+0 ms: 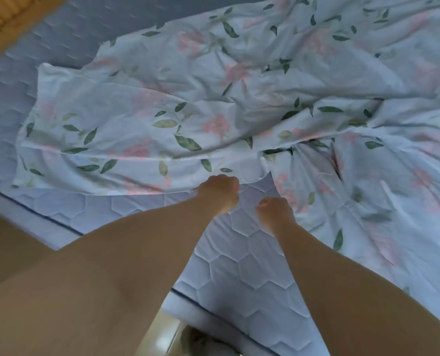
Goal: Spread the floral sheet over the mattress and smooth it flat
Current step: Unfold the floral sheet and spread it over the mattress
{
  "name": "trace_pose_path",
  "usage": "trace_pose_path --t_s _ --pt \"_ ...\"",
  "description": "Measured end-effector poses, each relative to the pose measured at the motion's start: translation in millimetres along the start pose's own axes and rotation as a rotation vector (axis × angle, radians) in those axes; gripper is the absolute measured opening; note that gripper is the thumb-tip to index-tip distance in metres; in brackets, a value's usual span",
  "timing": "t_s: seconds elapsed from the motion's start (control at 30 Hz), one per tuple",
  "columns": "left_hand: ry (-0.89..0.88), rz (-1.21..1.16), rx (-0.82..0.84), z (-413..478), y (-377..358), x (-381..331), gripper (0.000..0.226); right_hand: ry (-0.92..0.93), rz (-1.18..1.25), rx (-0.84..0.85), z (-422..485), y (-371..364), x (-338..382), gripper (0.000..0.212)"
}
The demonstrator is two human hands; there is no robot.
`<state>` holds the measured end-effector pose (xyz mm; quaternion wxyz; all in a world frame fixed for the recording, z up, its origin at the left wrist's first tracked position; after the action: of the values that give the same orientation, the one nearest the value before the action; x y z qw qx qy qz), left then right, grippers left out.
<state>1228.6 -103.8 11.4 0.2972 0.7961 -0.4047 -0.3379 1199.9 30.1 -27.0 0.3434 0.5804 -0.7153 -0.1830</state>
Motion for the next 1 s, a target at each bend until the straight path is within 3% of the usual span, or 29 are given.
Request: trace_pose_path --t_s 0.1,0.23,0.47,0.53,0.63,0.7,0.77,0.87,1.0 --pt "-0.058 0.103 0.019 52.6 -26.9 -6.5 0.046 -0.047 -0.101 -0.026 45.1 0.6 -22.0 0.039" --pt "-0.193 0.442 0.137 111.3 -71.1 -14.0 0.056 -0.084 -0.192 0.011 87.4 -4.8 -44.9 0.040" --pt "-0.171 0.346 0.259 171.9 -116.7 -16.1 0.062 -0.101 -0.222 0.067 140.4 -17.1 -67.1 0.050" --pt "-0.159 0.339 0.211 174.2 -111.5 -12.2 0.066 -0.092 -0.184 0.012 142.5 -13.9 -69.0 0.056" --pt "-0.264 0.302 0.043 167.3 -87.8 -15.4 0.065 -0.087 -0.043 -0.162 127.7 8.0 -68.0 0.045" --pt "-0.408 0.151 -0.196 153.4 -59.2 -28.6 0.051 -0.096 0.100 -0.230 112.1 23.0 -64.5 0.037" --pt "-0.361 -0.106 -0.395 141.4 -24.1 -22.8 0.024 -0.077 0.218 -0.222 95.0 28.7 -54.5 0.034" --pt "-0.174 -0.392 -0.416 113.7 25.3 -9.6 0.010 -0.064 0.345 -0.244 61.6 39.5 -37.3 0.030" --pt "-0.153 -0.348 -0.321 79.7 66.4 -0.4 0.037 -0.159 0.501 -0.328 8.7 55.0 -26.9 0.033"
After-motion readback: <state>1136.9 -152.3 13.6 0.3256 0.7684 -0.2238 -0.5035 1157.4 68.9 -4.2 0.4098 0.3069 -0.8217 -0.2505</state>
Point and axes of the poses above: each hand's wrist, its own z-axis towards the middle knuckle, its own y-axis out of the back of the hand, x = y × z, the point moved 8 cm from there along z, towards the middle knuckle, and after that the axes turned 2 degrees about -z, right-handed, at the moved point
